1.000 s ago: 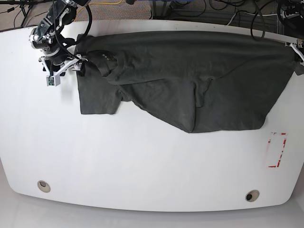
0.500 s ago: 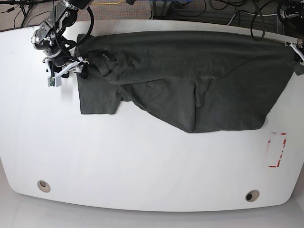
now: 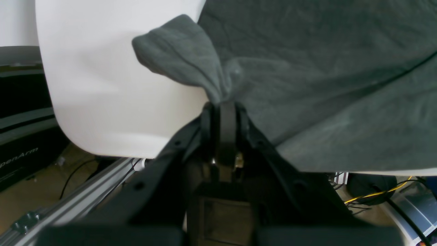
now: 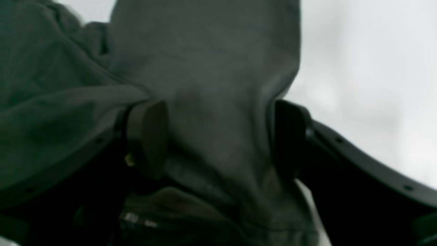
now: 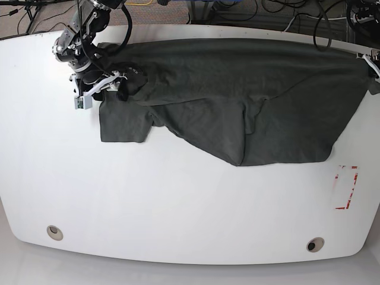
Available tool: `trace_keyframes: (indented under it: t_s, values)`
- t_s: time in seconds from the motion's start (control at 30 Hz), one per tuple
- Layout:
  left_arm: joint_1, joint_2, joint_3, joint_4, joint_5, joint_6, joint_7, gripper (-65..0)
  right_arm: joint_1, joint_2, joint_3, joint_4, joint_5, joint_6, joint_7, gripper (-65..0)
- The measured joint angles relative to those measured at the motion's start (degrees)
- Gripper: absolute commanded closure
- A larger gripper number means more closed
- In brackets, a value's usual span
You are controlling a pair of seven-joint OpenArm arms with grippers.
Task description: Fold the T-shirt properly
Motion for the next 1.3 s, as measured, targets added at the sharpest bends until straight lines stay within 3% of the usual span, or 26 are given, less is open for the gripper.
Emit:
trace_keyframes:
  t_s: [0.1, 0.27, 0.3, 0.7, 0.93, 1.13, 1.3]
  values:
    - [-0.11, 0.02, 0.00, 0.00, 0.04, 0.00, 0.00, -2.5, 0.04, -0.02, 0.11, 0.00, -0.04, 0.15, -0.37, -30.8]
    - [-0.11, 0.00, 0.00, 0.00, 0.04, 0.00, 0.00, -13.3, 0.15, 0.22, 0.11, -0.17, -0.07, -0.17, -1.31, -1.3]
    - [-0.11, 0.00, 0.00, 0.00, 0.02, 0.00, 0.00, -15.7, 0.39, 0.24, 0.15, -0.20, -0.39, -0.28, -1.77, 0.0]
    - [-0.52, 0.02, 0.13, 0.00, 0.00, 0.00, 0.04, -37.8, 0.98, 1.22, -0.17, -0.50, -0.55, -0.26, -2.82, 0.0]
    - [-5.95, 0.07, 2.14, 0.00, -1.07, 0.11, 1.66, -38.3, 1.01, 1.20, -0.17, -0.50, -0.66, -0.24, -2.80, 0.0]
    - [-12.94, 0.17, 1.66, -0.07, 0.92, 0.07, 8.55, -38.3, 1.01, 1.22, -0.20, -0.50, -0.57, -0.26, -2.80, 0.0]
    - [-19.91, 0.13, 3.30, -1.18, 0.61, 0.17, 8.07, -38.3, 1.03, 1.20, -0.20, -0.50, -0.68, -0.24, -2.80, 0.0]
